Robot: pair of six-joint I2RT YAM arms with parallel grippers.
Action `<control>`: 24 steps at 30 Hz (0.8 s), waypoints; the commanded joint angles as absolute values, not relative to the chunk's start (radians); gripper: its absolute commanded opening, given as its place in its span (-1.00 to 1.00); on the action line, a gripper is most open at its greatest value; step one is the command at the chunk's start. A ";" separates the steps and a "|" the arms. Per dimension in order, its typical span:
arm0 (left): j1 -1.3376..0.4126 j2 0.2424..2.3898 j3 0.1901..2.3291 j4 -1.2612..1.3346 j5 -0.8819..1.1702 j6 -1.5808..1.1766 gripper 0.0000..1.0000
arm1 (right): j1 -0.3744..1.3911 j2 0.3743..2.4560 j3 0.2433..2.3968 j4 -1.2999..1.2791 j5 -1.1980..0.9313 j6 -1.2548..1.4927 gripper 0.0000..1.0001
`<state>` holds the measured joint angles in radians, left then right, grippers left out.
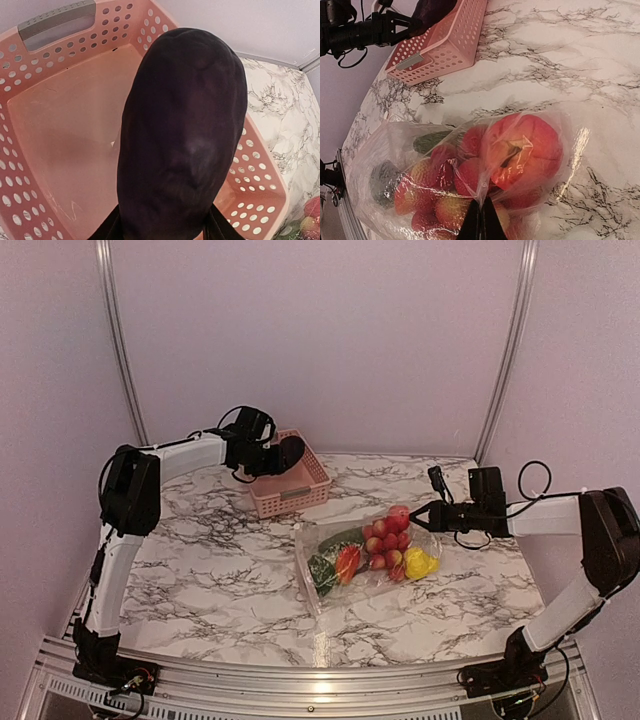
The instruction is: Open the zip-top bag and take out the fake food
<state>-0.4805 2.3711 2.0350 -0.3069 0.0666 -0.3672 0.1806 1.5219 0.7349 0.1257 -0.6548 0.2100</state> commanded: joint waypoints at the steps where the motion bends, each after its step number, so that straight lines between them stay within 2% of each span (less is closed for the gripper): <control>1: -0.457 2.444 2.139 -0.371 0.047 -0.382 -0.21 | 0.173 1.523 0.732 0.147 -0.683 0.216 -1.00; 5: -0.442 2.499 2.203 -0.377 0.043 -0.388 -0.17 | 0.176 1.528 0.729 0.154 -0.697 0.222 -1.00; 12: -0.429 2.532 2.254 -0.383 0.071 -0.344 0.35 | 0.204 1.534 0.714 0.171 -0.707 0.236 -1.00; 15: -0.429 2.528 2.255 -0.378 0.075 -0.331 0.49 | 0.228 1.538 0.715 0.173 -0.701 0.242 -1.00; 18: -0.428 2.493 2.244 -0.374 0.075 -0.321 0.52 | 0.249 1.536 0.709 0.175 -0.693 0.247 -1.00; 24: -0.441 2.221 1.900 -0.178 0.084 -0.300 0.58 | 0.285 1.535 0.700 0.187 -0.683 0.261 -1.00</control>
